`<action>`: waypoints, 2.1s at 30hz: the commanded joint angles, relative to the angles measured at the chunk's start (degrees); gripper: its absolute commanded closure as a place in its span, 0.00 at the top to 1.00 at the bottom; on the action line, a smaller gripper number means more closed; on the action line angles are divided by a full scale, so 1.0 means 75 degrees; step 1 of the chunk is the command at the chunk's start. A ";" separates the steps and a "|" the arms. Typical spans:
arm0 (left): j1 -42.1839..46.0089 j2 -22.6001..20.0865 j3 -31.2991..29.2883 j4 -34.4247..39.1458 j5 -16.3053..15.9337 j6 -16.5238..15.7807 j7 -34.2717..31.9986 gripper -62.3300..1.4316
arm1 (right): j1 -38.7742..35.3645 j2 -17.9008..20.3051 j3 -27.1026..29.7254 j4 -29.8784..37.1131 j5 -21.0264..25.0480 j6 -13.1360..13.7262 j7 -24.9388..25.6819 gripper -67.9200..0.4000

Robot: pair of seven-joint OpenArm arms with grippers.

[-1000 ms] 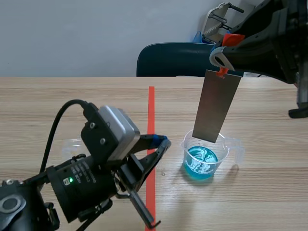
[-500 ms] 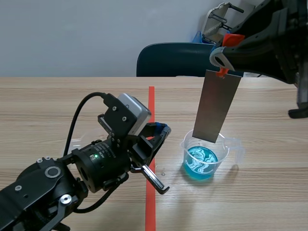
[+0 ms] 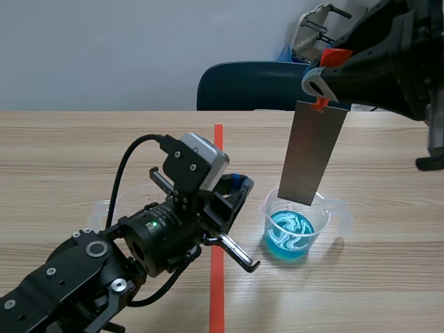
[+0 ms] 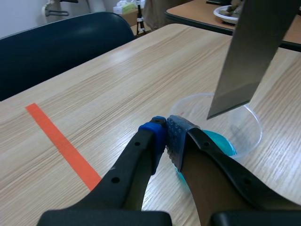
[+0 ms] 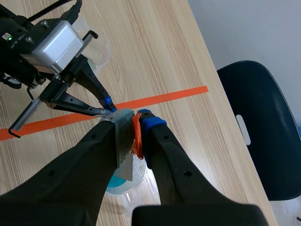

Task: Do the redox reaction experiment

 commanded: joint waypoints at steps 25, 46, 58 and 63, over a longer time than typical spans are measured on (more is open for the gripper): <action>0.0842 -0.0819 -0.0423 0.1338 -0.0047 -0.0015 -0.0810 0.05 | 0.0067 0.0061 0.0105 0.0076 0.0029 -0.0038 0.0087 0.01; 0.4325 -0.3523 -0.2658 0.2838 -0.0309 0.0009 -0.2967 1.00 | 0.0067 0.0061 0.0105 0.0076 0.0029 -0.0035 0.0087 0.01; 0.6356 -0.3576 -0.4427 0.2844 -0.0743 0.0163 -0.3669 1.00 | 0.0067 0.0061 0.0105 0.0076 0.0029 -0.0035 0.0087 0.01; 0.7125 -0.3576 -0.4899 0.2844 -0.0906 0.0152 -0.4249 1.00 | 0.0067 0.0061 0.0105 0.0076 0.0029 -0.0035 0.0087 0.01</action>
